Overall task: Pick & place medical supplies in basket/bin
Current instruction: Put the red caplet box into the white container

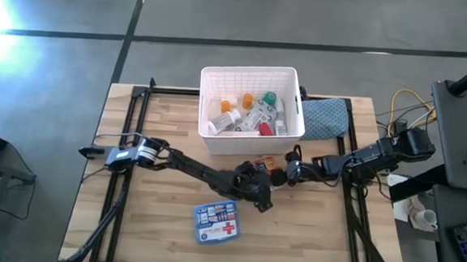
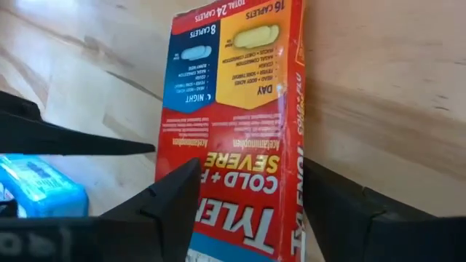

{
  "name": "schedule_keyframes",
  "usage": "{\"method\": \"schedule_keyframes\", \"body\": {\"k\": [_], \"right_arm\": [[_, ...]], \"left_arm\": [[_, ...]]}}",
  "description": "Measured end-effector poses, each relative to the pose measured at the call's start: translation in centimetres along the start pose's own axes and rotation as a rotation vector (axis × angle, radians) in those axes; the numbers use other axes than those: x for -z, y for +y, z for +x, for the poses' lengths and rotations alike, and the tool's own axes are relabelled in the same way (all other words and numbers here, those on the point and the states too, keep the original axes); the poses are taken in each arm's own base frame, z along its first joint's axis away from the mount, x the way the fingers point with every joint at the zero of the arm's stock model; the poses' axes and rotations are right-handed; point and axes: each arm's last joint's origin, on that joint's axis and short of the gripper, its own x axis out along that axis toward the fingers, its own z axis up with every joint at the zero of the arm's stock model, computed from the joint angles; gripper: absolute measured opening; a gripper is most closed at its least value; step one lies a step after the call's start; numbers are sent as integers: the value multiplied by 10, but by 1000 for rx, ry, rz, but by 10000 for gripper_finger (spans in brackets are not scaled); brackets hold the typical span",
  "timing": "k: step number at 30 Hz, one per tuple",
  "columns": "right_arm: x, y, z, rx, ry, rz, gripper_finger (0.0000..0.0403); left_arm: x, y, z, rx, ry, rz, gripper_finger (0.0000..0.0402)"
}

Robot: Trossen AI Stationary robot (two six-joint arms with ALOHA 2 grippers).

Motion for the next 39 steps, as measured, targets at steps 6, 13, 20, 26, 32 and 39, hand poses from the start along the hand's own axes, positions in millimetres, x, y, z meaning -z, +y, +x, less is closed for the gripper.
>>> {"method": "schedule_keyframes", "body": {"k": [6,13,20,26,32,39], "right_arm": [[0,0,0,-3,18,-64,151],[0,0,0,-6,17,-67,56],[-1,6,-5,-49,37,-56,12],[3,26,-18,-142,55,-112,9],[12,64,-40,-260,55,-165,8],[18,121,-85,-206,-96,-290,8]], "left_arm": [[0,0,0,0,-1,-1,271],[-1,1,-4,-4,8,6,271],[6,1,-39,-68,145,24,271],[24,-4,-68,-141,246,-52,271],[25,-10,-90,-153,232,-137,271],[17,-11,-134,-205,100,-202,271]]}}
